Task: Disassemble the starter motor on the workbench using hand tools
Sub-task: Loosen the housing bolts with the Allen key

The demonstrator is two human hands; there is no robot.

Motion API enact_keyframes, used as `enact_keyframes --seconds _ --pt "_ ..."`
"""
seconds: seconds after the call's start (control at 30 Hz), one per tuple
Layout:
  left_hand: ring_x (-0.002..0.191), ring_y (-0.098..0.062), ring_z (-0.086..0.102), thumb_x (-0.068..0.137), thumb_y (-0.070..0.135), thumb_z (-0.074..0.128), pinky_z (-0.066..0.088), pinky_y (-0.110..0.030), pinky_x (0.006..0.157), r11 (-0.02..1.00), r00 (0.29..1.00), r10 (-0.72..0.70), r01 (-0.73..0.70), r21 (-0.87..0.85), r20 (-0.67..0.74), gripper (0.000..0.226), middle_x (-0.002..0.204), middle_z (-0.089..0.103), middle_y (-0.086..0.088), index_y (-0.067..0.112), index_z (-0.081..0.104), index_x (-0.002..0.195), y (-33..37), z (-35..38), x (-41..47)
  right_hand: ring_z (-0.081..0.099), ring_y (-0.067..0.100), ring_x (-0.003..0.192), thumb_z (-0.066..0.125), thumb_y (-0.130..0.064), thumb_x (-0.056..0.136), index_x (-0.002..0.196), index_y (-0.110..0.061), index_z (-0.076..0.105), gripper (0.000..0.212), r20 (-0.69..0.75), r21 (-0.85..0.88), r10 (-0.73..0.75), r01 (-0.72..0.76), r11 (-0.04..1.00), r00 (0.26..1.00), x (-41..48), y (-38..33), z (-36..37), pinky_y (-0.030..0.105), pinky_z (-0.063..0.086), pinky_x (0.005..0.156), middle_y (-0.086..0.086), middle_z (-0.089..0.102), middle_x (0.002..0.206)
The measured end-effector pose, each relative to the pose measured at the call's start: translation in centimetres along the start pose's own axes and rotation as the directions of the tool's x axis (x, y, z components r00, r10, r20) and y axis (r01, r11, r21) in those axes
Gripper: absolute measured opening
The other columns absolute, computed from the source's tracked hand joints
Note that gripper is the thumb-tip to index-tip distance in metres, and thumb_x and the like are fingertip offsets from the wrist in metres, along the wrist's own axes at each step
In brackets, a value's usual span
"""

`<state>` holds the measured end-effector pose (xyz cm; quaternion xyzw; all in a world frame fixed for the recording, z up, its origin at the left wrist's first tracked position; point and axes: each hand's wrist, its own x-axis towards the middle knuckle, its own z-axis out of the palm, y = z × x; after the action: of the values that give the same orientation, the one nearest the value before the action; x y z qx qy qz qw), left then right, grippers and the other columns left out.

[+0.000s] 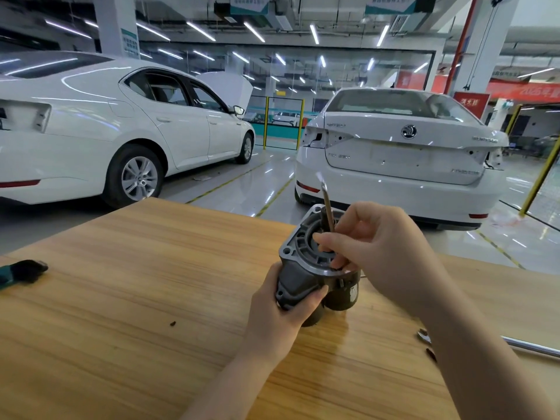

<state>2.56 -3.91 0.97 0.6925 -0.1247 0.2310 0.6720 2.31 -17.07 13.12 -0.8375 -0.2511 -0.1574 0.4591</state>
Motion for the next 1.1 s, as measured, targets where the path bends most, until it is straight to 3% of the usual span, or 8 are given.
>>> enact_keyframes --seconds 0.1,0.23,0.33,0.5,0.6,0.7,0.9,1.1 --pt "0.092 0.006 0.062 0.064 0.042 0.071 0.047 -0.005 0.071 1.000 1.000 -0.001 0.001 0.000 0.007 0.045 0.100 0.065 0.026 0.032 0.056 0.105 0.0 0.0 0.0 0.064 -0.001 0.056 0.070 -0.023 0.079 0.067 -0.031 0.063 0.016 0.067 -0.032 -0.014 0.016 0.999 0.998 -0.2 0.0 -0.6 0.013 0.050 0.052 -0.016 0.069 0.066" --pt "0.094 0.005 0.062 0.063 0.043 0.072 0.048 -0.007 0.073 1.000 1.000 -0.007 0.007 -0.012 0.014 0.047 0.102 0.065 0.025 0.031 0.056 0.106 0.0 0.0 0.0 0.065 -0.004 0.061 0.062 -0.019 0.086 0.076 -0.033 0.061 0.017 0.057 -0.046 -0.008 0.010 0.999 0.998 -0.2 -0.1 -0.6 0.013 0.050 0.053 -0.011 0.070 0.070" --pt "0.094 0.006 0.062 0.061 0.047 0.071 0.048 -0.006 0.072 1.000 1.000 -0.006 0.006 -0.016 0.008 0.049 0.102 0.065 0.025 0.032 0.056 0.105 0.0 0.0 0.1 0.065 -0.002 0.059 0.065 -0.030 0.081 0.079 -0.027 0.061 0.006 0.022 -0.026 0.013 -0.013 1.000 1.000 -0.3 -0.3 -0.3 0.020 0.053 0.057 -0.008 0.071 0.069" --pt "0.095 0.005 0.062 0.062 0.048 0.071 0.048 -0.007 0.073 1.000 1.000 -0.020 0.020 -0.017 0.022 0.050 0.103 0.065 0.025 0.033 0.055 0.106 0.0 0.0 0.1 0.064 0.003 0.055 0.072 -0.029 0.076 0.066 -0.024 0.057 0.018 -0.056 -0.050 0.000 -0.003 0.999 0.998 -0.4 -0.5 -0.3 0.029 0.054 0.060 -0.006 0.070 0.063" --pt "0.096 0.004 0.061 0.060 0.052 0.071 0.048 -0.008 0.074 0.999 0.999 -0.029 0.030 -0.021 0.028 0.052 0.103 0.064 0.024 0.034 0.055 0.106 0.0 -0.1 0.0 0.063 -0.001 0.058 0.068 -0.025 0.081 0.067 -0.035 0.060 0.019 -0.017 -0.090 -0.037 0.035 0.995 0.999 -0.4 -0.4 -0.9 0.019 0.052 0.060 -0.015 0.067 0.065" --pt "0.095 0.003 0.062 0.062 0.049 0.072 0.049 -0.009 0.074 0.999 0.999 -0.041 0.042 -0.029 0.032 0.050 0.102 0.065 0.023 0.034 0.055 0.106 0.0 -0.2 0.1 0.063 -0.007 0.065 0.061 -0.020 0.085 0.076 -0.041 0.060 0.023 0.088 -0.125 -0.054 0.065 0.990 0.995 -0.6 -0.8 -1.0 0.013 0.053 0.060 -0.013 0.067 0.064" --pt "0.095 0.003 0.062 0.061 0.051 0.070 0.048 -0.008 0.074 0.999 0.999 -0.033 0.034 -0.020 0.021 0.053 0.102 0.065 0.021 0.032 0.056 0.108 0.0 0.0 0.2 0.065 -0.001 0.063 0.063 -0.042 0.072 0.069 -0.034 0.063 0.009 0.059 -0.058 -0.024 0.028 0.998 0.998 -0.7 -1.2 -0.5 0.018 0.054 0.060 -0.015 0.069 0.067" --pt "0.094 0.008 0.060 0.060 0.051 0.069 0.046 -0.004 0.072 1.000 0.999 -0.026 0.026 -0.008 0.021 0.052 0.100 0.064 0.028 0.032 0.055 0.106 0.2 0.0 0.1 0.064 0.001 0.053 0.069 -0.024 0.079 0.069 -0.024 0.058 0.015 -0.053 -0.035 -0.019 0.018 0.999 0.998 -0.5 -0.7 -0.6 0.025 0.055 0.056 -0.006 0.070 0.064"
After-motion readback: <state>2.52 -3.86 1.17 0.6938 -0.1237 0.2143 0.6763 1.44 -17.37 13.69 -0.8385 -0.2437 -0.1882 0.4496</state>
